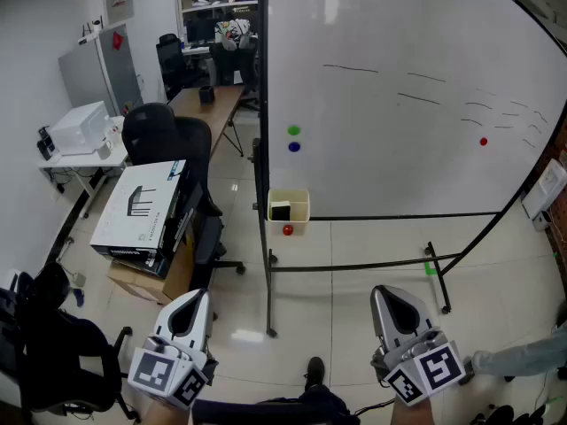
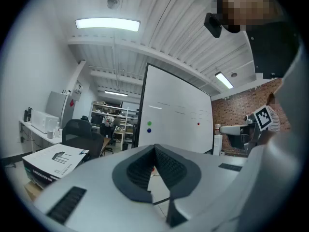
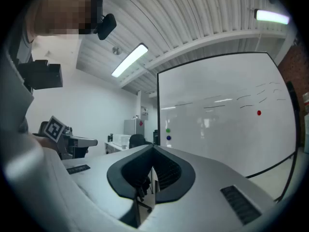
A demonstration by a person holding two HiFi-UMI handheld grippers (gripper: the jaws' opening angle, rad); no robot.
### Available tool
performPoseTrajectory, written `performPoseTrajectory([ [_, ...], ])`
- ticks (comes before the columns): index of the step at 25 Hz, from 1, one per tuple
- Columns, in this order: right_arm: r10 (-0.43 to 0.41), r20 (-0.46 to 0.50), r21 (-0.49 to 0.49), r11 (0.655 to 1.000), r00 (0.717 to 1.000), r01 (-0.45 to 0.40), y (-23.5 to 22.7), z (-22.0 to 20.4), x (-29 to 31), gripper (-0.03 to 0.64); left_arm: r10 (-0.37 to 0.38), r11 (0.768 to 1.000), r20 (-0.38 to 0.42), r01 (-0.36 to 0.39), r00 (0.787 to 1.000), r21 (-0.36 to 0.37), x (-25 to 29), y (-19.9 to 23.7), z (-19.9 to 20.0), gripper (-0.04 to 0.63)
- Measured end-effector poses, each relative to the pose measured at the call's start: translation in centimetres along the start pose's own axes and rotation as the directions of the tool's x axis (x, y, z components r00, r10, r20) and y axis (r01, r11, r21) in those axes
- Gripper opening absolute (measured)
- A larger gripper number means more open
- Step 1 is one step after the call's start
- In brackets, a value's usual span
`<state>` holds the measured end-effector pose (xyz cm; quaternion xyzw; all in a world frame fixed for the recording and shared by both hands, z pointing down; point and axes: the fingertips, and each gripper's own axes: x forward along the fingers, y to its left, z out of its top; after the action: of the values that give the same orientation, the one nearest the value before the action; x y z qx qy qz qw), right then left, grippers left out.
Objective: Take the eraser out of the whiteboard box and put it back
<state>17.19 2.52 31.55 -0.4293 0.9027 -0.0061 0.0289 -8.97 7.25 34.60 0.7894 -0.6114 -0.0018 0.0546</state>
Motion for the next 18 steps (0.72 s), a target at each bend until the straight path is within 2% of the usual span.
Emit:
performPoseTrajectory([
  [6, 0.11, -0.007, 0.014, 0.994, 0.994, -0.11, -7.0, 0.2, 3.7, 0.02, 0.043, 0.999, 0.005, -0.043, 0.999, 0.022, 8.2, -3.4, 1.4, 0.021],
  [10, 0.175, -0.005, 0.003, 0.985, 0.985, -0.175, -9.1, 0.1, 7.2, 0.02, 0.076, 0.996, 0.018, -0.076, 0.997, 0.036, 12.4, -2.8, 2.2, 0.021],
  [14, 0.166, -0.01, 0.026, 0.986, 0.986, -0.166, -9.4, -0.6, 11.1, 0.02, 0.043, 0.998, 0.003, -0.044, 0.999, 0.048, 15.7, -1.0, 2.2, 0.021],
  [18, 0.114, -0.026, -0.007, 0.993, 0.993, -0.115, -7.8, -1.5, 16.0, 0.022, -0.017, 0.999, 0.028, 0.016, 0.999, 0.04, 18.4, 3.3, 2.8, 0.021],
])
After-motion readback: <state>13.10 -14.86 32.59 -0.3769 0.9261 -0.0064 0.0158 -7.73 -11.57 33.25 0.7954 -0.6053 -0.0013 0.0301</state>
